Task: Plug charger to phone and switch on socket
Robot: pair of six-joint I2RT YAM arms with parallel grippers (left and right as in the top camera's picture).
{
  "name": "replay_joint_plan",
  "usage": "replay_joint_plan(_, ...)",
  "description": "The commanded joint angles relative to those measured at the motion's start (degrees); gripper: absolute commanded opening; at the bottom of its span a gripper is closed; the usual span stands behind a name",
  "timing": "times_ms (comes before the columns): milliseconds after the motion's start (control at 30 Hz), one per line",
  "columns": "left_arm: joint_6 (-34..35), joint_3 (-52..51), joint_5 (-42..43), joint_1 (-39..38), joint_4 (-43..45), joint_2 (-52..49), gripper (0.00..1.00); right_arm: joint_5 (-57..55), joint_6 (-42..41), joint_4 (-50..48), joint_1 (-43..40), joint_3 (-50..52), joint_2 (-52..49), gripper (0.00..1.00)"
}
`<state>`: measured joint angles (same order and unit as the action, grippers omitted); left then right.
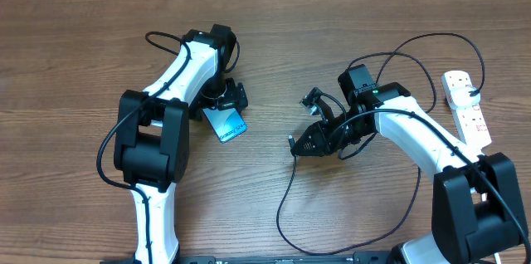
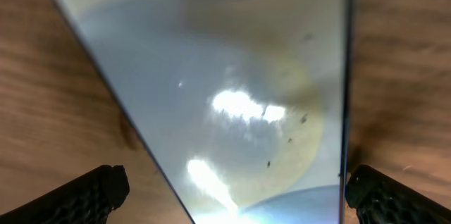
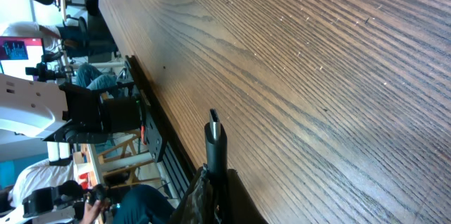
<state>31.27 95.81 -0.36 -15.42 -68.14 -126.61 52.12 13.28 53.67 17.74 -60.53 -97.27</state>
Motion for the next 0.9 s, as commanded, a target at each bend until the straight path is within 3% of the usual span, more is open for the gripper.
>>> replay_joint_plan(0, 1.09, -0.57, -1.57, -0.48, -1.38, -0.61, 1.0, 0.66, 0.02, 0.04, 0.22, -0.57, 1.11, 0.04)
replay_joint_plan(433, 3.98, -1.29, -4.28, -0.68, 4.63, -0.61, 1.0, 0.66, 0.02, 0.66, 0.22, -0.57, 1.11, 0.04)
replay_joint_plan(700, 5.18, -9.51, -2.32, -0.68, 10.67, -0.61, 1.0, 0.66, 0.02, 0.7, 0.22, -0.57, 1.11, 0.04)
replay_joint_plan(867, 2.71, -10.64, -0.74, -0.68, 9.09, -0.61, 0.97, 0.66, 0.0, 0.72, 0.22, -0.57, 1.11, 0.04)
